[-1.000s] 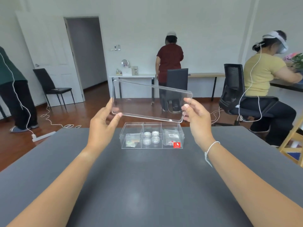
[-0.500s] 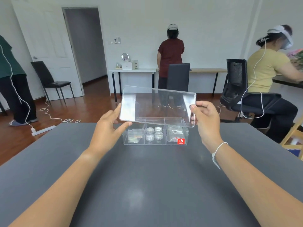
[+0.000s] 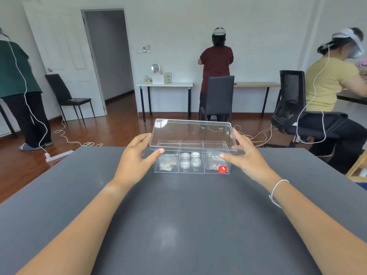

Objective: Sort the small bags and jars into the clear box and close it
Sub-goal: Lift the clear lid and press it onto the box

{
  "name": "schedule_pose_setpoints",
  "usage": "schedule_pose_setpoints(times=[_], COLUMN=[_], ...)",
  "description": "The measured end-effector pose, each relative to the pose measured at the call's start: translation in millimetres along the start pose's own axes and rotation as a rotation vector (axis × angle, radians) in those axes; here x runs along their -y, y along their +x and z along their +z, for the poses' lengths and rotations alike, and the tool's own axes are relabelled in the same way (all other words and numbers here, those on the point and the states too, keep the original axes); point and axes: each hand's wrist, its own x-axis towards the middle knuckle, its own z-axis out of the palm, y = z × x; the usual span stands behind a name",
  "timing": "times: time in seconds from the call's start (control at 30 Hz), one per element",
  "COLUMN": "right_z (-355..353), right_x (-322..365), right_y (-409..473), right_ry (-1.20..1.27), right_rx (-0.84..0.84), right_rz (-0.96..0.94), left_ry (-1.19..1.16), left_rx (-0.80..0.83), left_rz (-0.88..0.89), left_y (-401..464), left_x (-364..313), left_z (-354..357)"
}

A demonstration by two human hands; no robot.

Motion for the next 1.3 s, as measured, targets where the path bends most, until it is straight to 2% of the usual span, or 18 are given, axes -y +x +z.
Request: schedule_pose_setpoints(times=[0.47,0.97,1.3], right_z=[5,8,8], right_x=[-13,-17,-18], right_y=[1,3,1], right_ry=[-0.075,-0.081,-0.087], right_rx=[0.063,0.087,0.102], right_rz=[0.097,0.142,0.129], left_ry=[0.014,-0.094,-0.129], left_rx=[0.151,0.205,0.224], left_rz=[-0.163,-0.275,-0.281], left_y=[-4,-7,-10], left_x=[9,5,-3], left_z=[6,6,3])
